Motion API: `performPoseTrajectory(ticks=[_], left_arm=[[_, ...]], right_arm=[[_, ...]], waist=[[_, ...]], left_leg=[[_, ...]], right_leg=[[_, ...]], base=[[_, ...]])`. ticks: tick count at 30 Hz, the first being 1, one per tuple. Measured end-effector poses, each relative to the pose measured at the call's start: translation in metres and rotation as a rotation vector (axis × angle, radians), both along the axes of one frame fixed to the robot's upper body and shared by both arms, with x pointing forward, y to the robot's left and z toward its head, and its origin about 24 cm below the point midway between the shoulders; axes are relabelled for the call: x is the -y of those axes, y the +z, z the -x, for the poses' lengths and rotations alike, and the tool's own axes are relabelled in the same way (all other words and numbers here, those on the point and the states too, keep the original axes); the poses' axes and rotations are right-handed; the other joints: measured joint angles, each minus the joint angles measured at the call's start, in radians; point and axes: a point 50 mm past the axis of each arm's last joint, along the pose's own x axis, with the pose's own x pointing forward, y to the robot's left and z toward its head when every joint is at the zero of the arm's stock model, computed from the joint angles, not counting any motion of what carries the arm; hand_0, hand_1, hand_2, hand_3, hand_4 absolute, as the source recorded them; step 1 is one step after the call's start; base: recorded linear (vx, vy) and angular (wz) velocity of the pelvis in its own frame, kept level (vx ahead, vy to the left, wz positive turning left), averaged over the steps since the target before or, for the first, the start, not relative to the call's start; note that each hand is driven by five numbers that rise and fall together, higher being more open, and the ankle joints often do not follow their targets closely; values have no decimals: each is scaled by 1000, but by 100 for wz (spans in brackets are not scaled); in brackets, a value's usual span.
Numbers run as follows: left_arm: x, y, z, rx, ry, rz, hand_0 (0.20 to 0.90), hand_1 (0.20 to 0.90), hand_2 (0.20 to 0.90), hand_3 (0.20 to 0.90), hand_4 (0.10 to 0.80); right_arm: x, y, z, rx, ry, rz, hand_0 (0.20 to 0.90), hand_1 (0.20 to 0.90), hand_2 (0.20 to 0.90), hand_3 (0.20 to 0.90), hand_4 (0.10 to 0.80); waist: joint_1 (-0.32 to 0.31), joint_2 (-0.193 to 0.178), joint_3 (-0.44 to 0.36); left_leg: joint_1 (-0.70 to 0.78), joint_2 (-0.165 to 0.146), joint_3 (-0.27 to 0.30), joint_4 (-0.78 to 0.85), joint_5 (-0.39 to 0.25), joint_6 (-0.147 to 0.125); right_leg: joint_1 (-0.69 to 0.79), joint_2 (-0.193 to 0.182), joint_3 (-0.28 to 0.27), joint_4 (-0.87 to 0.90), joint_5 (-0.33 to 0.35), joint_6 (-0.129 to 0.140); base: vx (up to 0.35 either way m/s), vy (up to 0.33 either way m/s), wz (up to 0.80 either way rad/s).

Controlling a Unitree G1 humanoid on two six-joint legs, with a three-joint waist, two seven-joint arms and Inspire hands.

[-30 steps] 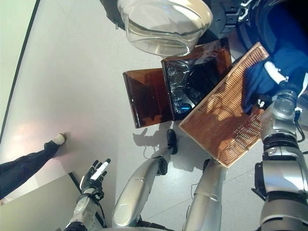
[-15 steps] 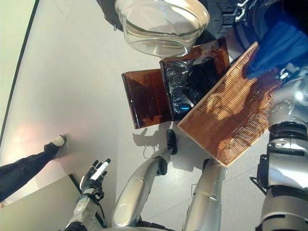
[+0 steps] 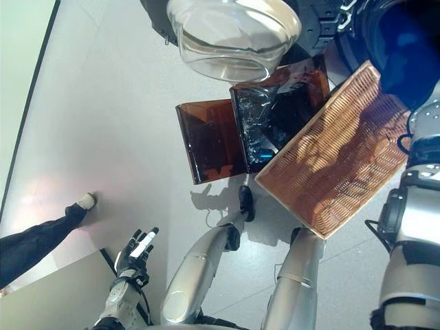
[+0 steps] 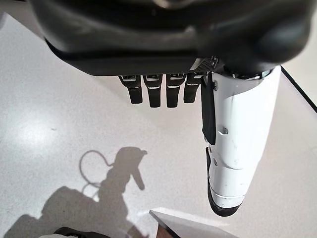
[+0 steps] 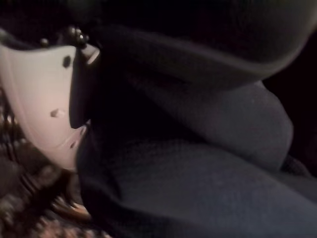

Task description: Pick up the clothes and place them into the washing machine

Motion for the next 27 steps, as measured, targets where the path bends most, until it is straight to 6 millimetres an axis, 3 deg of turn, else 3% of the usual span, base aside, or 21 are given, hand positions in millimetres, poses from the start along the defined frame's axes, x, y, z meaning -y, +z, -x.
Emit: performPoseTrajectory(ticks=[19,20,21,22,27], left_arm=[[-1,-1,1,-4,15,8,900,900,900,900,800],[0,-1,1,-4,14,8,900,900,900,900,800],[0,-1,1,-5,13,8,900,900,900,900,800],[0,-1,1,-5,11,8,900,900,900,900,800],[5,-1,0,-8,-19,8,900,900,900,900,800]], right_arm=[[8,12,17,114,-84,-180,200,200,200,200,300],[9,12,17,117,-84,-181,249,249,249,249,335],[9,12,18,119,-85,-185,494,494,494,494,510],[11,11,19,128,-87,-208,900,900,900,900,800],[15,11,22,134,-98,-230,900,900,900,900,800]], waist=[[12,18,-14],[13,20,-15],[13,22,-16],[14,30,-23],[17,49,-37]], left_leg=[[-8,-7,30,-12,-5,7],[-8,-11,31,-17,-5,7],[-8,-12,32,-18,-5,7],[-8,-13,31,-19,-5,8],[-7,-14,31,-19,-4,8]], right_leg=[[-27,-1,28,-9,4,7],[-32,-1,35,-8,5,9],[-34,-2,37,-8,6,9],[-34,-3,38,-7,6,10],[-35,-3,38,-4,6,10]], base=[[15,-8,-2],[5,-15,-7],[-46,-11,-6],[0,0,0],[-11,-2,0]])
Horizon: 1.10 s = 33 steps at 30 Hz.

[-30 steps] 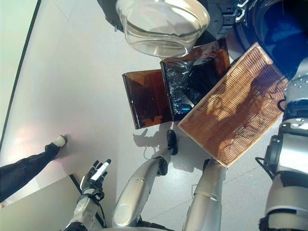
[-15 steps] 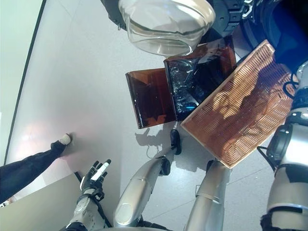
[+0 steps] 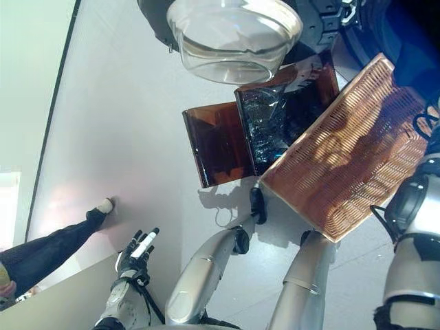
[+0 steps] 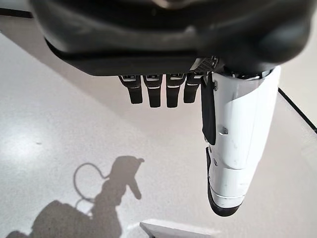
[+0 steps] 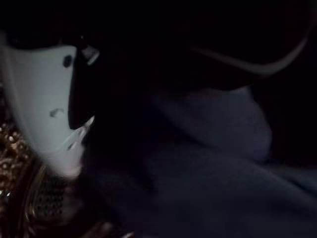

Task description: Pick up the clothes and place them into the washing machine

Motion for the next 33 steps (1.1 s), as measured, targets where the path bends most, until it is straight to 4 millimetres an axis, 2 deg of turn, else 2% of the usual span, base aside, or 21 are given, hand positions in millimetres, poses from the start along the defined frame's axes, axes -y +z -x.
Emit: performPoseTrajectory(ticks=[18,25,29,33], left_arm=[[-1,-3,3,-21,10,-3,900,900,900,900,800],[-1,-3,3,-21,29,7,900,900,900,900,800],[-1,-2,3,-20,30,6,900,900,900,900,800],[-1,-3,3,-21,31,6,900,900,900,900,800]], right_arm=[[0,-1,0,-10,-6,-23,900,900,900,900,800],[0,-6,-3,-72,-33,-21,900,900,900,900,800],[-3,-11,-8,-143,-41,-22,900,900,900,900,800],[-17,-18,-22,-173,-2,-11,900,900,900,900,800]], waist=[[-9,0,0],[-13,-1,0],[-17,-1,0],[-33,-2,0]], left_leg=[[-3,-3,0,2,1,-1],[-3,-2,-1,5,1,-1],[-4,-1,-1,17,-1,1],[-4,0,-2,28,-1,0]], right_leg=[[-14,0,1,27,-10,-1],[-12,0,0,29,-11,0],[-10,0,0,35,-11,-1],[-9,0,0,43,-12,-1]], base=[[-7,0,0],[-5,1,0],[0,0,0],[0,0,0]])
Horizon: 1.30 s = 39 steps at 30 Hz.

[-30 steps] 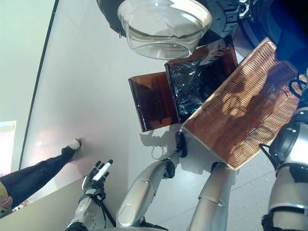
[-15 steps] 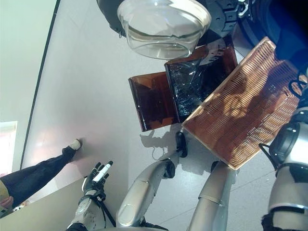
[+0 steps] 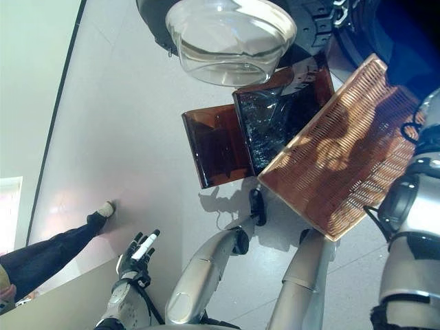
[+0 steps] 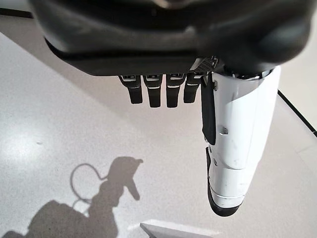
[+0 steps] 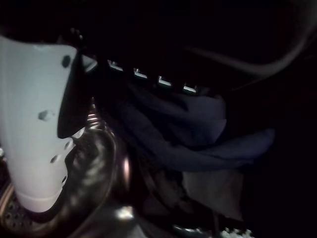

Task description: Pick up the clothes and place them into the washing machine

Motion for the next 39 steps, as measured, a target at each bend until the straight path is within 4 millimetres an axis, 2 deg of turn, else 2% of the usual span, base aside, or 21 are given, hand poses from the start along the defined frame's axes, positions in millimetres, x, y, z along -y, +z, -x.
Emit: performPoseTrajectory(ticks=[3,9,14,21,30,34,39], left_arm=[[0,-1,1,-4,11,6,900,900,900,900,800],[0,-1,1,-2,17,12,900,900,900,900,800],[0,-1,2,-6,21,12,900,900,900,900,800],[0,-1,1,-5,25,11,900,900,900,900,800],[-1,-1,2,-14,39,6,900,900,900,900,800],[0,-1,2,-17,45,7,900,900,900,900,800],[3,-2,1,-15,46,17,900,900,900,900,800]], right_arm=[[-14,-6,-11,-7,47,10,900,900,900,900,800],[-46,-38,-29,-43,122,61,900,900,900,900,800],[-61,-56,-38,-79,162,62,900,900,900,900,800],[-86,-72,-39,-86,198,101,900,900,900,900,800],[-100,-83,-37,-93,218,149,900,900,900,900,800],[-109,-95,-35,-135,227,216,900,900,900,900,800],[-121,-128,-36,-257,266,277,900,900,900,900,800]], waist=[[-9,-1,-1],[-9,-4,-10],[-5,-4,-10],[-4,-4,-11],[-5,-3,-11],[-6,-3,-11],[-10,-3,-11]], left_leg=[[-1,1,0,5,-1,-1],[-2,5,0,8,-4,-6],[-2,6,0,6,-3,-4],[-2,11,2,6,-4,-6],[0,13,3,6,-4,-6],[1,15,4,6,-4,-7],[4,17,4,9,-4,-8]], right_leg=[[1,0,0,1,-4,-6],[0,4,0,0,-4,-7],[0,6,0,-1,-3,-7],[0,11,-2,-1,-3,-7],[0,12,-2,0,-3,-8],[1,14,-2,2,-3,-8],[3,18,-2,9,-4,-10]], base=[[0,0,0],[-1,4,-1],[0,0,0],[0,0,0],[0,0,0],[0,0,0],[0,-2,1]])
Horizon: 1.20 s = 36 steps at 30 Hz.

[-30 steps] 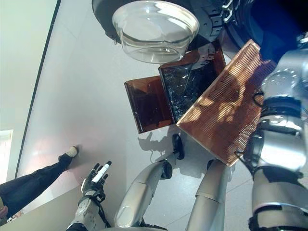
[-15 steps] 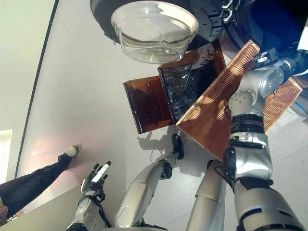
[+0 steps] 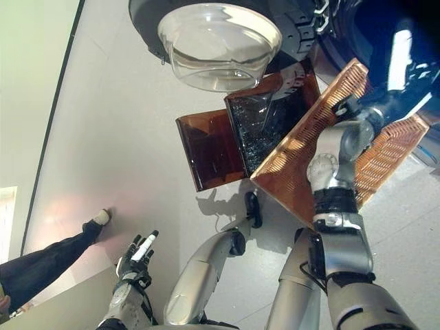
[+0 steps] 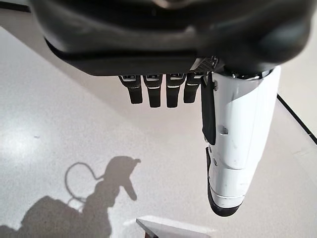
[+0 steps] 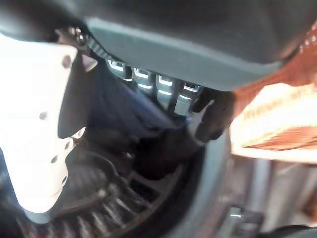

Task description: Pick up the clothes and place them into the washing machine

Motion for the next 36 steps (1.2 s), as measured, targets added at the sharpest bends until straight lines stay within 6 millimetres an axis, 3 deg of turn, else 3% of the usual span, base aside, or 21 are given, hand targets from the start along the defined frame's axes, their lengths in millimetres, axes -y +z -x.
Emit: performPoseTrajectory(ticks=[4,10,17,22,24,27,30,32,36], left_arm=[[0,0,0,2,1,-1,900,900,900,900,800],[-3,0,1,-9,-8,-29,900,900,900,900,800],[-6,-3,6,-52,-41,-78,900,900,900,900,800],[-12,-15,27,-153,-30,-88,900,900,900,900,800],[-13,-18,32,-180,-29,-89,900,900,900,900,800],[-19,-21,40,-215,-15,-99,900,900,900,900,800],[-23,-25,50,-270,-10,-105,900,900,900,900,800],[-29,-27,58,-295,12,-109,900,900,900,900,800],[-40,-27,67,-332,0,-145,900,900,900,900,800]], right_arm=[[-5,-29,1,-129,26,84,900,900,900,900,800],[-12,-83,11,-351,66,230,900,900,900,900,800],[-9,-156,41,-643,133,349,900,900,900,900,800],[-3,-205,65,-862,168,379,900,900,900,900,800],[-1,-212,71,-900,171,400,900,900,900,900,800],[0,-239,89,-1029,213,413,900,900,900,900,800],[-7,-247,94,-1055,246,434,900,900,900,900,800],[-5,-261,108,-1116,263,438,900,900,900,900,800],[-8,-267,111,-1135,291,440,900,900,900,900,800]], waist=[[-1,-4,0],[-12,-59,-15],[-33,-104,-20],[-52,-136,-36],[-58,-145,-41],[-52,-165,-50],[-56,-180,-62],[-52,-199,-97],[-56,-231,-139]], left_leg=[[4,6,-4,15,-3,-4],[5,18,-4,38,-13,-11],[69,41,-18,81,-50,-12],[129,52,-32,74,-54,-15],[143,64,-37,60,-53,-16],[228,70,-51,34,-51,-29],[300,73,-62,-26,-39,-37],[366,71,-68,-59,-32,-44],[402,71,-73,-94,-13,-46]], right_leg=[[9,4,-3,7,-5,-8],[17,15,-5,12,-7,-11],[114,24,-26,3,-15,-10],[191,24,-51,-34,-16,-11],[210,26,-56,-45,-16,-11],[297,35,-79,-61,-24,-23],[372,38,-95,-105,-24,-23],[432,38,-110,-116,-33,-36],[466,41,-117,-136,-28,-46]], base=[[-5,-2,-1],[-11,-6,-3],[13,-31,-5],[38,-46,0],[102,-84,-1],[94,-54,7],[129,-51,-2],[92,-35,8],[80,-21,3]])
